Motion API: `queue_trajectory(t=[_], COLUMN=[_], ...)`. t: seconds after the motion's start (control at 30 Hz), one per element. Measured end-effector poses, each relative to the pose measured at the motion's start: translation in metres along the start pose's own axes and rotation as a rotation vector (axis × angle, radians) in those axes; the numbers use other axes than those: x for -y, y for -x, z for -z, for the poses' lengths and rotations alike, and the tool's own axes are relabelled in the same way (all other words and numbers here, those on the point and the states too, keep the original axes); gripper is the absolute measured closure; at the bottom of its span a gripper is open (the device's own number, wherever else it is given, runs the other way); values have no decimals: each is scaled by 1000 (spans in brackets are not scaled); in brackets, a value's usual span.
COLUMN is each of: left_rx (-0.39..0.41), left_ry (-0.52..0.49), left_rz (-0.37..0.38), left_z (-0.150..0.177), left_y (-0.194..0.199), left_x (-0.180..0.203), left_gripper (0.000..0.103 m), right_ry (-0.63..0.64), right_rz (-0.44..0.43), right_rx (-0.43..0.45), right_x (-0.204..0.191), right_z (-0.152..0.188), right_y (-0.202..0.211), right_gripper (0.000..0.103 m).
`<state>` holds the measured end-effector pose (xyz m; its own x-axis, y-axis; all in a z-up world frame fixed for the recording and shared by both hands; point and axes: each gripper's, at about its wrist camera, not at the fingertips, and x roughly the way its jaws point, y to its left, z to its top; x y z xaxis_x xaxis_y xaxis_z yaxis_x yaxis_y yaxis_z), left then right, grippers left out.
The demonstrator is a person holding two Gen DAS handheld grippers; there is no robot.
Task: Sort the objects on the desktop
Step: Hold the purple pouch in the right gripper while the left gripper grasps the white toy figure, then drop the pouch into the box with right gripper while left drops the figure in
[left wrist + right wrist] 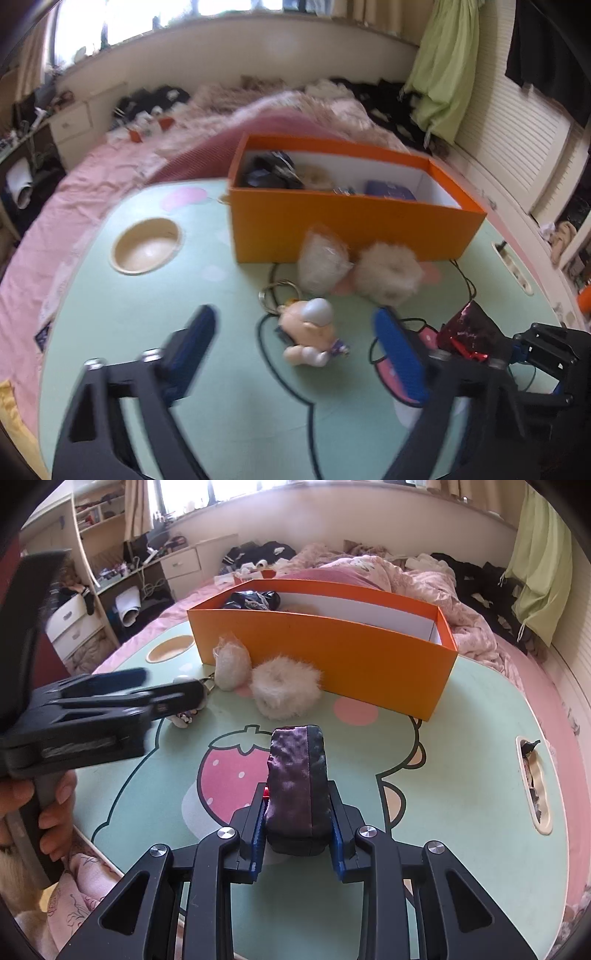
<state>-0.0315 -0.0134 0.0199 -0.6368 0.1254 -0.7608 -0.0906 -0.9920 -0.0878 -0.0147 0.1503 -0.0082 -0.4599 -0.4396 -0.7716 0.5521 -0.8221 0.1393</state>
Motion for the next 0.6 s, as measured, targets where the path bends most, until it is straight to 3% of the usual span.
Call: queue_trajectory(t=[0.03,0.07,0.37,0.6], left_rx=[-26,-55,29,126], left_ry=[5,13,14,2], left_rz=[7,32,78,124], left_z=[0,2,19,-19], left_y=[-4,-10,17,47], left_x=[0,-1,-5,-1], left_gripper=[60,65,66,66], right_ry=[-1,-1,-59,-94], right_rz=[-1,-2,-37,-115], right_rx=[0,0,31,144], right_x=[0,0,12,15], right_z=[0,0,-3,-37], right_y=[0,0,9,36], right_gripper=[76,76,76,76])
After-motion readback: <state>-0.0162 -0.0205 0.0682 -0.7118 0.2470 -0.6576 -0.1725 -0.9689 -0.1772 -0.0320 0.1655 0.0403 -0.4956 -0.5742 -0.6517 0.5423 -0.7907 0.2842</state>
